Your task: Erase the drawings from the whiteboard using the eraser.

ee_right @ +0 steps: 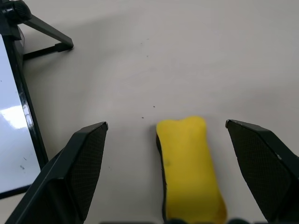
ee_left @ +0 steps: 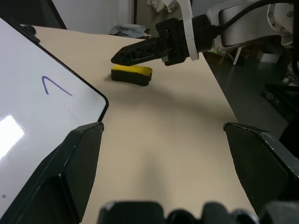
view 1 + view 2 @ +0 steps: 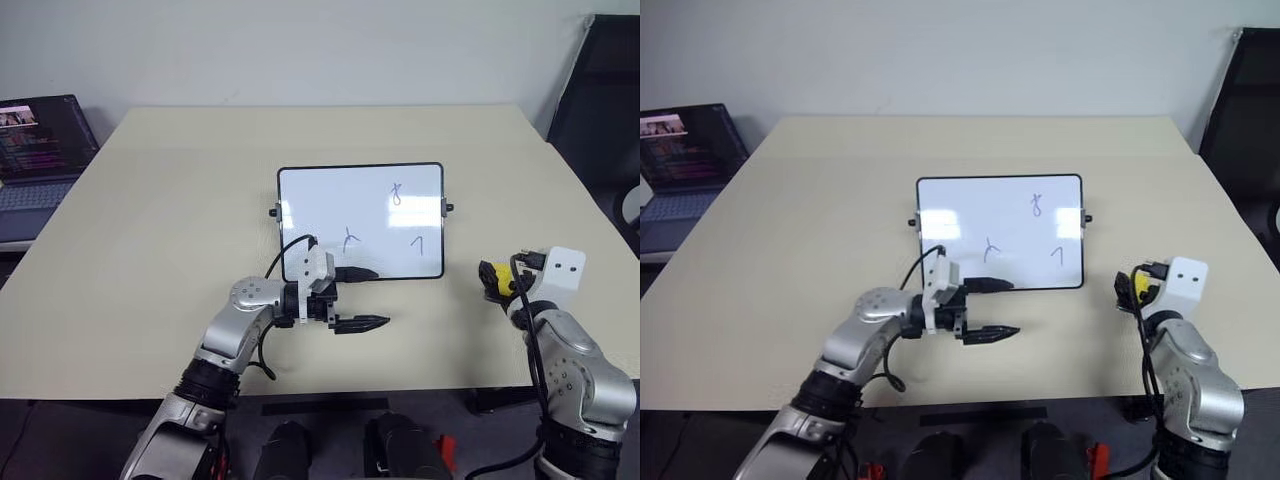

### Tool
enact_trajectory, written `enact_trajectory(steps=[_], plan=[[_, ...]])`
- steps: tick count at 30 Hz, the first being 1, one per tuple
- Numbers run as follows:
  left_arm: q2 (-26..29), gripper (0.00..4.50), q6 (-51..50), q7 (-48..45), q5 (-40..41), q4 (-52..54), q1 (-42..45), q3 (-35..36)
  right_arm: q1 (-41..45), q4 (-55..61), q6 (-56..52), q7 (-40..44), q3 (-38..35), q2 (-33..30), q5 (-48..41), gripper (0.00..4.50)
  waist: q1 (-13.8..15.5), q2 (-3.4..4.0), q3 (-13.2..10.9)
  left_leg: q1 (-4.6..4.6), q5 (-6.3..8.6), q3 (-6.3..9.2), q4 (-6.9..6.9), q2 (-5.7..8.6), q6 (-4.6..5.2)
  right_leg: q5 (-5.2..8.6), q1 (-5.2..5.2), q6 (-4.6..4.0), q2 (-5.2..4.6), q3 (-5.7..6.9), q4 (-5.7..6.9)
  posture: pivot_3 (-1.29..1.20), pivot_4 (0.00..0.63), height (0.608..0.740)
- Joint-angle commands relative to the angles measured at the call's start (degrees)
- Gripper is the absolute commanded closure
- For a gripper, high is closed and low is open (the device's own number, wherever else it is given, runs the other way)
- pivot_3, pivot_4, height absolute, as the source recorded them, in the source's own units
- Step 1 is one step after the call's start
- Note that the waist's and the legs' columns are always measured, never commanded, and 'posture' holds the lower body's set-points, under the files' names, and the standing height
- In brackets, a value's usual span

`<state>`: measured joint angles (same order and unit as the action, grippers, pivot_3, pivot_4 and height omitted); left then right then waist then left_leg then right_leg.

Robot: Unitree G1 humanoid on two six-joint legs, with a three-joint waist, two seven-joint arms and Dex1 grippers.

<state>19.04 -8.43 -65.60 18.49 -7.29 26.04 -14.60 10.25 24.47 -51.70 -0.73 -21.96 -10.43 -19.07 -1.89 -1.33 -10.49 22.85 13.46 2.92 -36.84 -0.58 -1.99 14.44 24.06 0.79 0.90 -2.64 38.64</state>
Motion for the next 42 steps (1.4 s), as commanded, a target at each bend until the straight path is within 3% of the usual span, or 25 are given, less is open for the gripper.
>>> enact_trajectory(steps=[1,37,40,42], plan=[[-0.5,0.00,2.9,0.4,-1.6,-0.2,1.0,-0.1,1.9,0.0,0.1,-1.0,-0.9,-0.6,-0.1,0.06,0.0,0.00,0.0,0.00,0.00,0.00,0.00,0.00,0.00,0.00,0.00,0.00,0.00,0.00,0.00,0.00,0.150,0.740],[0.5,0.00,4.9,1.3,-2.6,-0.2,0.5,0.9,-0.3,-2.5,-1.1,-1.6,-1.2,-1.3,0.1,0.06,0.0,0.00,0.0,-0.01,0.00,0.02,0.01,-0.02,0.00,0.00,0.01,0.00,0.01,0.01,0.01,0.00,0.150,0.740],[0.6,0.00,5.0,1.3,-2.6,-0.4,0.6,1.0,-0.3,-2.8,-0.8,-1.6,-1.6,-1.2,-0.1,0.61,0.0,0.00,0.0,-0.01,0.00,0.02,0.01,-0.02,0.00,0.00,0.01,0.00,0.00,0.01,0.01,0.00,0.150,0.740],[0.6,0.00,5.1,1.3,-2.7,-0.5,0.7,1.1,-0.3,-2.9,-0.7,-1.6,-1.7,-1.2,-0.1,1.33,0.0,0.00,0.0,0.00,0.00,0.01,0.01,-0.02,0.00,0.00,0.01,0.00,0.00,0.00,0.01,0.00,0.150,0.740]])
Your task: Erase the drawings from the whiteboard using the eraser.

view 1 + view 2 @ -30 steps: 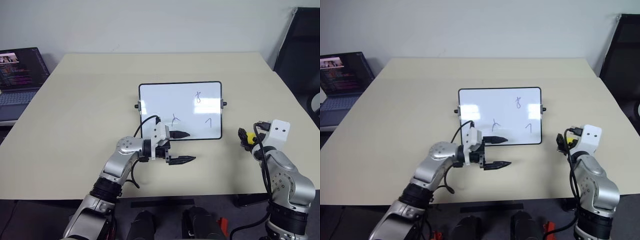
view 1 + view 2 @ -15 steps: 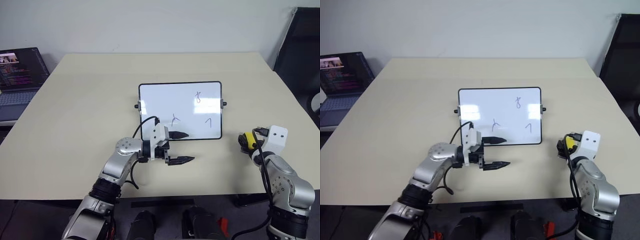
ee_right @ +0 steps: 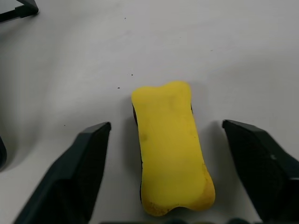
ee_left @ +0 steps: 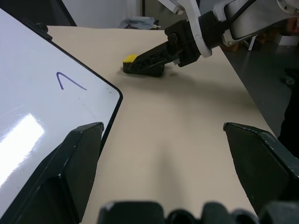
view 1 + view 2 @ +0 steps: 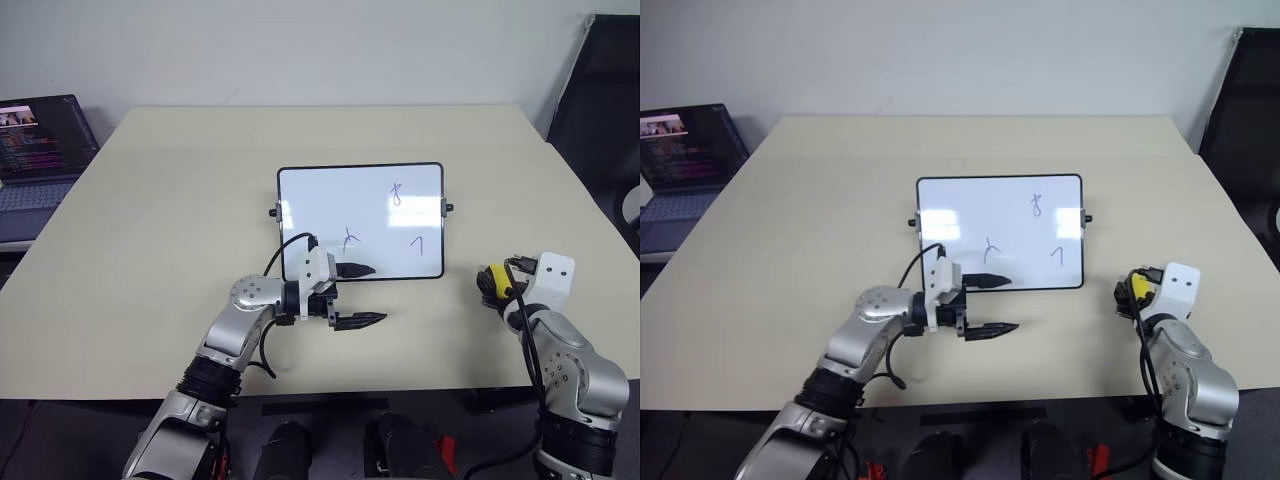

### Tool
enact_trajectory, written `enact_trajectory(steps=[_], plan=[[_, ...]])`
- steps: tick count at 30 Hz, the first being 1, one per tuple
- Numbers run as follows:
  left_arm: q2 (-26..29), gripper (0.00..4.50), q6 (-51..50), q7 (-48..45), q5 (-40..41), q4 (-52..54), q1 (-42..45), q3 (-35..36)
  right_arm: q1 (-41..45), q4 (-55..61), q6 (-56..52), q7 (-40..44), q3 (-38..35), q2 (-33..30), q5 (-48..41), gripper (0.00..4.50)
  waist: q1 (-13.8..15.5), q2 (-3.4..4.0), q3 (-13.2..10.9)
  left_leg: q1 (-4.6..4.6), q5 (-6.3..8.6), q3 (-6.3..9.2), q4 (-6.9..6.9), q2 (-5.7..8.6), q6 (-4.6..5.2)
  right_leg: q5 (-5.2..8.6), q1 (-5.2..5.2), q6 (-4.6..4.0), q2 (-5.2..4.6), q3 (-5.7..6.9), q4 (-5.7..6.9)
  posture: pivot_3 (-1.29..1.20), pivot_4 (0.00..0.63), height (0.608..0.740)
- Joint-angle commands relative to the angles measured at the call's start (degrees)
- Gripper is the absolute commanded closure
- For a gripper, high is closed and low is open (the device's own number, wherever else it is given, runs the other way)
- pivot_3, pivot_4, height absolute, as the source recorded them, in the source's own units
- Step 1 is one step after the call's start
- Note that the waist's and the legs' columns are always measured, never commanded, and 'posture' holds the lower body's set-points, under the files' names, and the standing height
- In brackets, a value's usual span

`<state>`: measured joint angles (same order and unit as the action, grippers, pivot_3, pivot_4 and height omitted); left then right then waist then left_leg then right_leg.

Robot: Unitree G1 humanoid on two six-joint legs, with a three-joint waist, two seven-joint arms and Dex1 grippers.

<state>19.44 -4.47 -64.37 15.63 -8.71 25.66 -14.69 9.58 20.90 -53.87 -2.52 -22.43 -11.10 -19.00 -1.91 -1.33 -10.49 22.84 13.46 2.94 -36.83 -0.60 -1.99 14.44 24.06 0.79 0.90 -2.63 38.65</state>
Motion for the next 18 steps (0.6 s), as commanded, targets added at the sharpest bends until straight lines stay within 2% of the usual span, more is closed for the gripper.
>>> enact_trajectory(steps=[1,5,6,18], plan=[[0.3,0.00,1.2,0.1,0.2,0.8,1.2,1.3,0.4,0.6,1.5,0.2,-1.2,-0.6,-0.2,1.67,0.0,0.00,0.0,0.00,0.00,0.00,0.00,0.00,0.00,0.00,0.00,0.00,0.00,0.00,0.00,0.00,0.150,0.740],[0.3,0.00,1.4,0.0,0.1,0.5,1.4,1.3,0.4,0.8,1.6,0.0,-1.2,-0.4,-0.1,3.17,0.0,0.00,0.0,0.00,0.00,0.00,0.00,0.00,0.00,0.00,0.00,0.00,0.00,0.00,0.00,0.00,0.150,0.740],[0.3,0.00,1.5,0.1,0.1,0.5,1.4,1.3,0.4,0.8,1.6,0.0,-1.2,-0.4,-0.1,3.41,0.0,0.00,0.0,0.00,0.00,0.00,0.00,0.00,0.00,0.00,0.00,0.00,0.00,0.00,0.00,0.00,0.150,0.740],[0.1,0.00,2.0,1.2,-0.7,0.0,1.7,1.2,0.5,1.9,2.6,-0.4,-0.5,-1.1,0.9,3.43,0.0,0.00,0.0,0.00,0.00,0.00,0.00,0.00,0.00,0.00,0.00,0.00,0.00,0.00,0.00,0.00,0.150,0.740]])
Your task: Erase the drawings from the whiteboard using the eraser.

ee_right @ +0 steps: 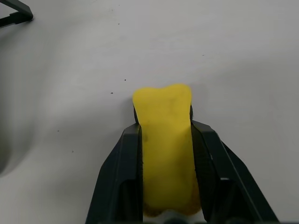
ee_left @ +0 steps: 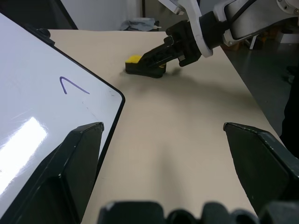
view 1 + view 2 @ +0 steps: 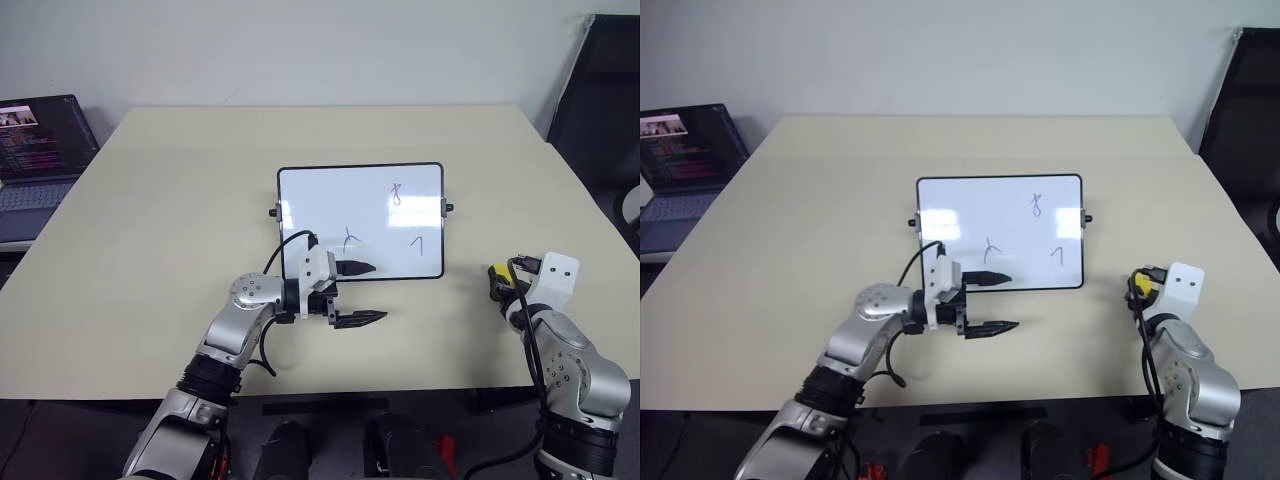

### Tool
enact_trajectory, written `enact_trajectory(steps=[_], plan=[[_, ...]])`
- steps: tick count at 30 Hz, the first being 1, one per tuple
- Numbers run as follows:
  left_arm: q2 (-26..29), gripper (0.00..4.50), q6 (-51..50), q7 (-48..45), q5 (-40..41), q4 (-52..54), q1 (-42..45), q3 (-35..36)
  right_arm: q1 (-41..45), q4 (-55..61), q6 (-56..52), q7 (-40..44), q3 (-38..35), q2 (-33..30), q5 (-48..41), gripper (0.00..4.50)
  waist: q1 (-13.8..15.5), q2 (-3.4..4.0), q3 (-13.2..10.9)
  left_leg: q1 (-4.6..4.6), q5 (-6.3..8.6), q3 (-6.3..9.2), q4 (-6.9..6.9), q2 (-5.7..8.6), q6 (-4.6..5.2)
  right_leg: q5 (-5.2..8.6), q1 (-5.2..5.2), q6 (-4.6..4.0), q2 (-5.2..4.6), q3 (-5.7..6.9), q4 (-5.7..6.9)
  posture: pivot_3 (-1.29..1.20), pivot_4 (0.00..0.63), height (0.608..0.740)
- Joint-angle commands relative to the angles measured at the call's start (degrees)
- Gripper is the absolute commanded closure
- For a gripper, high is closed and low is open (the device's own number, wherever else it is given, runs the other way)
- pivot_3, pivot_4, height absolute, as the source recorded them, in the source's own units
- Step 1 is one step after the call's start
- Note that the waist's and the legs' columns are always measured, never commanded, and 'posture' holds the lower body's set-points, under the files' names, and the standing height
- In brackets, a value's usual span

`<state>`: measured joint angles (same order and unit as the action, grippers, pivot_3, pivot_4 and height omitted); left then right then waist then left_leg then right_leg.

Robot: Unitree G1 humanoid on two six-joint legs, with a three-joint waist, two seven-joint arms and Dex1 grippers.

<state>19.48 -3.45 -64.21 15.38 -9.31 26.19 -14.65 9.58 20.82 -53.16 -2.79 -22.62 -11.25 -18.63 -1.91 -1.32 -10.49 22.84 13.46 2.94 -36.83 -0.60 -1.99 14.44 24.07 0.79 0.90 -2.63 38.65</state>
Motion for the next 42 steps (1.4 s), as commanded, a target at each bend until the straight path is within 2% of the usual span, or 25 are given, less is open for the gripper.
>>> enact_trajectory(steps=[1,4,8,24,37,42], plan=[[-0.2,0.00,2.8,3.3,-2.2,-0.7,1.8,1.5,0.5,2.4,3.0,0.4,0.5,-1.3,1.0,3.43,0.0,0.00,0.0,0.00,0.00,0.00,0.00,0.00,0.00,0.00,0.00,0.00,0.00,0.00,0.00,0.00,0.150,0.740],[-1.5,0.00,6.5,9.7,-6.0,-4.1,3.6,2.5,0.3,4.2,8.2,2.6,4.9,-2.7,3.4,3.43,0.0,0.00,0.0,0.00,0.00,0.00,-0.01,0.01,0.00,0.00,0.00,0.01,0.00,0.00,0.00,0.00,0.150,0.740],[-2.3,0.00,8.9,11.9,-7.6,-6.0,4.4,2.4,0.5,5.3,10.6,3.2,6.8,-1.9,3.4,3.43,0.0,0.00,0.0,0.00,0.00,0.02,0.01,0.00,0.00,0.00,0.00,0.01,0.01,0.02,-0.02,0.00,0.150,0.740],[-3.4,0.00,10.4,11.2,-8.7,-8.3,5.8,1.5,2.4,9.0,20.3,10.8,19.4,-2.2,5.2,3.43,0.1,0.00,0.0,0.04,0.00,0.03,0.00,0.01,0.00,0.00,0.01,0.01,0.00,0.04,-0.04,0.00,0.150,0.740],[-3.0,0.00,9.4,11.6,-9.0,-6.2,4.2,1.8,7.2,3.7,19.8,12.3,24.4,-2.0,7.4,3.43,0.0,0.00,0.0,0.03,0.00,0.04,-0.01,0.00,0.00,-0.01,0.01,0.01,0.00,0.04,-0.01,0.00,0.150,0.740],[-2.8,0.00,9.7,12.3,-8.5,-6.1,4.5,2.8,8.8,2.1,14.9,12.5,27.9,-5.2,11.6,3.43,0.1,0.00,0.0,0.02,0.00,0.04,-0.03,0.01,0.00,-0.01,0.00,0.01,0.00,0.04,0.00,0.00,0.150,0.740]])
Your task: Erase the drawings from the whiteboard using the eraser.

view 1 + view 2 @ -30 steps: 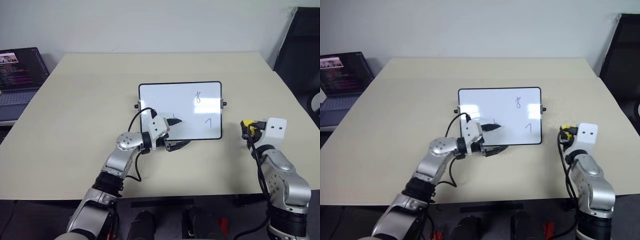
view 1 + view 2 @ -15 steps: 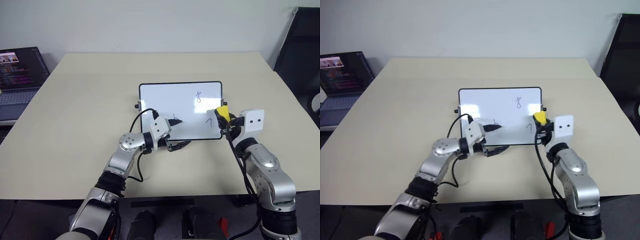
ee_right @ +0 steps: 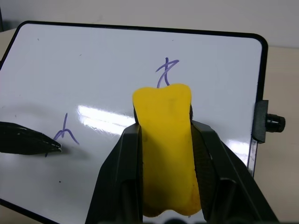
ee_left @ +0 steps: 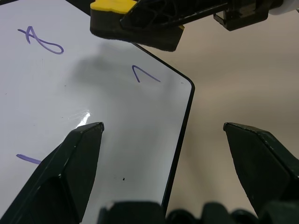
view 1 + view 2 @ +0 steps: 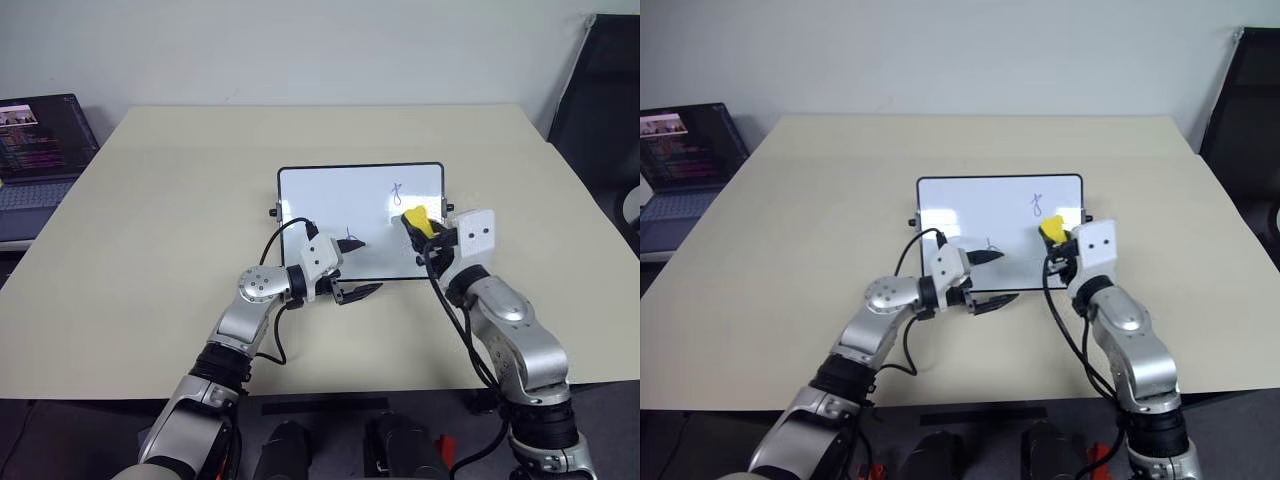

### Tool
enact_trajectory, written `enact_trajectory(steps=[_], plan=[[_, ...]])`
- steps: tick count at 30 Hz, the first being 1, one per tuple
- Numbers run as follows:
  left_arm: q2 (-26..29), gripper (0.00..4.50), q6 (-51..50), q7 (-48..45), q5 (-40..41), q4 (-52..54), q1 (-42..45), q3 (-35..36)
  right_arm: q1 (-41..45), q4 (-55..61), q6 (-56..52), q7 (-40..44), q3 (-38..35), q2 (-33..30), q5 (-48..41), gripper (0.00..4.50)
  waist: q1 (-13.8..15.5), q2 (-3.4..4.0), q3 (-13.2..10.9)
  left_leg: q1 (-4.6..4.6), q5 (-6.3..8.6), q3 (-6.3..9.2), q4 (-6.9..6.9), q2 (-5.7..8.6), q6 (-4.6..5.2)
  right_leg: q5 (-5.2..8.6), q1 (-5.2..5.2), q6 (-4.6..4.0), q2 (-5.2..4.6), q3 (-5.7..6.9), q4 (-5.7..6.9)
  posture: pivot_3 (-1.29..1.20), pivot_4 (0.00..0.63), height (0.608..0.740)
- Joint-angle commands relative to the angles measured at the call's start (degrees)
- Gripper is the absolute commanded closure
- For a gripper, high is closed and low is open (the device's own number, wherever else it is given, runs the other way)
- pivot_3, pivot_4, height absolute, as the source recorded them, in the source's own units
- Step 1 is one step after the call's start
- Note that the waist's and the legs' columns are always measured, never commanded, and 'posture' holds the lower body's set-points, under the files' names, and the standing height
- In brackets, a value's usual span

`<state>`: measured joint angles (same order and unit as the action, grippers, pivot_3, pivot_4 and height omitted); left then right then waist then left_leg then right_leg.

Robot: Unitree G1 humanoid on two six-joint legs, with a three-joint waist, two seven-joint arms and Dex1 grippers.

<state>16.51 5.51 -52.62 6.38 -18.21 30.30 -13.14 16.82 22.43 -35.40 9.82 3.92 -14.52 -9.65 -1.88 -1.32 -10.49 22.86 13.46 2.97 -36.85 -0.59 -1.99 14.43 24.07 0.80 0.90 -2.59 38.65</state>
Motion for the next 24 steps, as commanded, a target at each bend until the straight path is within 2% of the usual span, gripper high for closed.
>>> enact_trajectory(steps=[1,14,24], plan=[[0.3,0.00,0.7,0.7,0.6,2.9,0.3,1.3,2.0,0.1,-3.7,-0.2,1.8,-2.5,3.4,3.43,0.0,0.00,0.0,0.00,0.00,0.00,-0.01,0.00,0.00,0.00,0.00,0.00,0.00,0.01,0.00,0.00,0.150,0.740],[0.4,0.00,0.3,1.3,0.6,3.4,-0.2,1.2,2.0,1.0,-11.6,0.4,2.0,-3.8,6.4,3.43,0.0,0.00,0.0,0.00,0.00,0.02,-0.02,0.00,0.00,0.00,0.00,0.00,0.00,0.01,0.02,0.00,0.150,0.740],[0.5,0.00,0.4,1.6,0.7,3.6,-1.0,1.3,-6.2,8.4,-17.0,3.7,1.2,-9.2,6.2,3.43,-0.1,-0.01,0.0,-0.02,0.00,0.02,-0.06,0.01,0.00,0.00,-0.02,0.01,-0.02,0.00,0.05,0.00,0.150,0.740]])
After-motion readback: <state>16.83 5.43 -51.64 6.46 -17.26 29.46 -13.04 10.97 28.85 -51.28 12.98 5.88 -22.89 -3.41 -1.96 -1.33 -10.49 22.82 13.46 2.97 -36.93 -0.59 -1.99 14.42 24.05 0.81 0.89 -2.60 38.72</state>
